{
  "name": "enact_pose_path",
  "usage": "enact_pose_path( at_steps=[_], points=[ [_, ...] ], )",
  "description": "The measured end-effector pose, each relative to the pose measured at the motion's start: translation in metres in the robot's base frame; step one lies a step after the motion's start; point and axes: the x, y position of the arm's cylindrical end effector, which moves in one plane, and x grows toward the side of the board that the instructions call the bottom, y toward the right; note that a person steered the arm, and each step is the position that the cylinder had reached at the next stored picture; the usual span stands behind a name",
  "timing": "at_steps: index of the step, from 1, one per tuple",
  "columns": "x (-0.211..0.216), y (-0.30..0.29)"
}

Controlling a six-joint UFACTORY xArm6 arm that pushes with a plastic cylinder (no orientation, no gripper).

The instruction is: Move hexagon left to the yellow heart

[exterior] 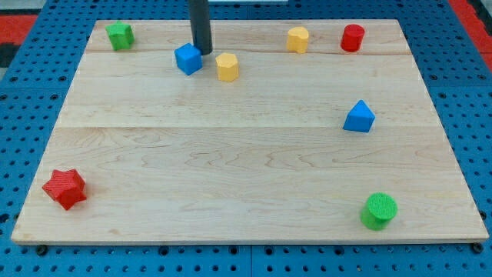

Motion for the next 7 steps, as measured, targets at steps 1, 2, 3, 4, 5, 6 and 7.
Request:
enact_pose_path(
  at_steps=[1, 2, 3, 4, 5, 6, 7],
  points=[
    [0.042, -0.024],
    [0.062, 0.003],
    [0.066, 0.021],
    [0.040, 0.029],
    [0.036, 0.028],
    [0.034, 0.028],
    [0.038, 0.042]
  ],
)
